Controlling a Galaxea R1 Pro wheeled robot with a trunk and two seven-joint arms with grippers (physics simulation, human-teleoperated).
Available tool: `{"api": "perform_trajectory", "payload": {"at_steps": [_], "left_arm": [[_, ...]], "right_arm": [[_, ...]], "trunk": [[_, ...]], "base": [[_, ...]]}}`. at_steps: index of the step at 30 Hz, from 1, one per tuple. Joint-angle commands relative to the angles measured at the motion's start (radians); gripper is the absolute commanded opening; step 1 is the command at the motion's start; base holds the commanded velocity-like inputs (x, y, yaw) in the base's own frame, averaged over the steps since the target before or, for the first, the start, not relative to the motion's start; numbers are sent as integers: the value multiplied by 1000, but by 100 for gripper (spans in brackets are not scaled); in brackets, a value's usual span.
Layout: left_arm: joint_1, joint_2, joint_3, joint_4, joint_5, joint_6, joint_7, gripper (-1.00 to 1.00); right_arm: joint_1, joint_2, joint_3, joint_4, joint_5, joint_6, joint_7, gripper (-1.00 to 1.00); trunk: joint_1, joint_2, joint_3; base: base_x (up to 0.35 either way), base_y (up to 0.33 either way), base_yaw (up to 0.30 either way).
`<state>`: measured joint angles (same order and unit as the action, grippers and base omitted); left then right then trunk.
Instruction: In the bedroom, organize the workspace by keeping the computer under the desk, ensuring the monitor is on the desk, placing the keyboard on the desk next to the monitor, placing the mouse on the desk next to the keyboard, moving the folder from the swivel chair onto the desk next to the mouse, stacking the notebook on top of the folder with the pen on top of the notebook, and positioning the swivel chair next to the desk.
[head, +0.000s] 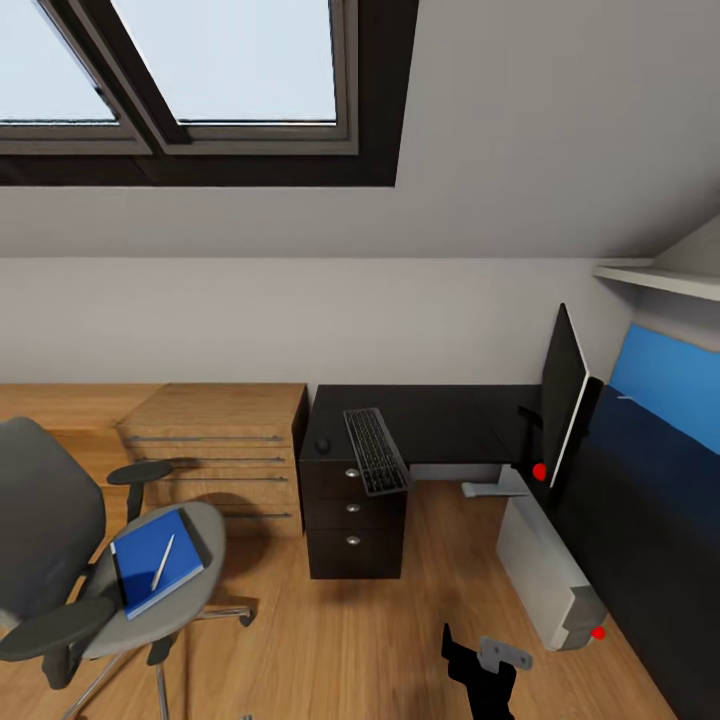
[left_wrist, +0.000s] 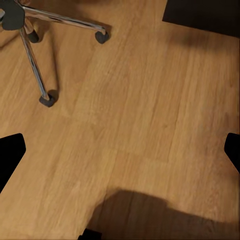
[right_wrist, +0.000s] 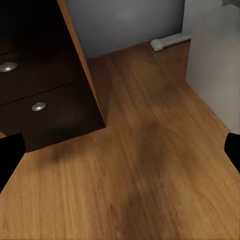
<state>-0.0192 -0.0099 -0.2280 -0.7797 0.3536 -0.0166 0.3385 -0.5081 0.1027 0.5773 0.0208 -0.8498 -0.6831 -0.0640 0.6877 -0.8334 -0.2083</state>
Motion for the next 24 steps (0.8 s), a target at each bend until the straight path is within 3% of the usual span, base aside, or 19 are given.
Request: {"api": "perform_trajectory", "payload": {"at_steps": [1, 6, 14, 24], "left_arm": [[-1, 1, -4, -1, 10, -2, 1, 100], [-1, 3, -2, 2, 11, -2, -27, 100], [-1, 7, -2, 33, 12, -3, -75, 100], [-1, 7, -2, 41, 11, -3, -75, 100]], "right_arm": [[-1, 1, 8, 2, 0, -3, -7, 100], [-1, 0, 9, 2, -1, -3, -7, 100], [0, 1, 10, 4, -2, 0, -7, 100], [0, 0, 10, 4, -2, 0, -7, 100]], "trunk": [[-4, 6, 2], [-23, 41, 17], [-54, 97, 43], [-92, 167, 70]], "base": [[0, 0, 0], [-41, 0, 0], [-327, -1, 12], [-337, -82, 185]]}}
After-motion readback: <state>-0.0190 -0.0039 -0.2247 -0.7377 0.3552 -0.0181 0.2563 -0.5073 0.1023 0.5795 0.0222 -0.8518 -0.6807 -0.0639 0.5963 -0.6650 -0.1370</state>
